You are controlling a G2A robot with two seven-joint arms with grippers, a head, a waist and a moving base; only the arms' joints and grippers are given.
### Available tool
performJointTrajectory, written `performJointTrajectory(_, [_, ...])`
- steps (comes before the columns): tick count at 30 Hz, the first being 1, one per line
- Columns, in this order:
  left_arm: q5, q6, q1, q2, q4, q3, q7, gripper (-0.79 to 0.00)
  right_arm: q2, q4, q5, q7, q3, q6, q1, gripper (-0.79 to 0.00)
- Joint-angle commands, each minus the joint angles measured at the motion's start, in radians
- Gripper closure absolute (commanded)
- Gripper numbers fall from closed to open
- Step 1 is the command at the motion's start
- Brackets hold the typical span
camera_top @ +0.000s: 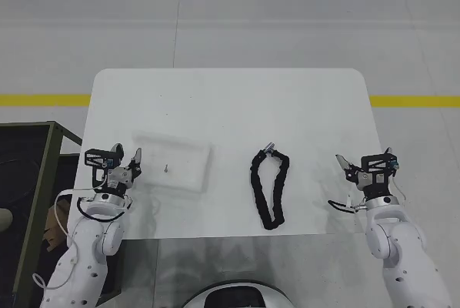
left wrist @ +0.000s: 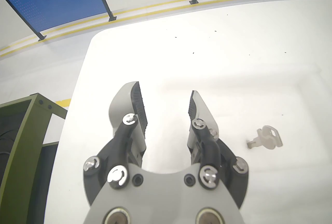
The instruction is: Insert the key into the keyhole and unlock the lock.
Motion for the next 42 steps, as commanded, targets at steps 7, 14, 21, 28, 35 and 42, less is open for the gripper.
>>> performJointTrajectory(7, [-0.131, -0.067, -0.104, 0.005, -0.066, -0.034, -0.340, -0.785, 0.000, 0.000, 0.000, 0.000, 0.000, 0.000, 0.000, -0.785])
performJointTrajectory(14, [-0.401, 0.046, -0.409, 0.013, -0.114, -0.031, -1.135, -0.785, 0.000, 0.000, 0.000, 0.000, 0.000, 0.000, 0.000, -0.785])
performJointTrajectory(21, [-0.672, 0.146, -0.651, 0.031, 0.044, 0.112, -1.536, -0.779, 0.000, 0.000, 0.000, 0.000, 0.000, 0.000, 0.000, -0.785])
performJointTrajectory(28, [-0.640, 0.194, -0.703, 0.112, 0.080, 0.325, -1.536, -0.474, 0.000, 0.000, 0.000, 0.000, 0.000, 0.000, 0.000, -0.785])
performJointTrajectory(35, [-0.615, 0.212, -0.742, 0.185, 0.076, 0.433, -1.536, -0.317, 0.000, 0.000, 0.000, 0.000, 0.000, 0.000, 0.000, -0.785])
performJointTrajectory(42, [-0.652, 0.243, -0.778, 0.232, 0.070, 0.485, -1.536, -0.243, 0.000, 0.000, 0.000, 0.000, 0.000, 0.000, 0.000, -0.785])
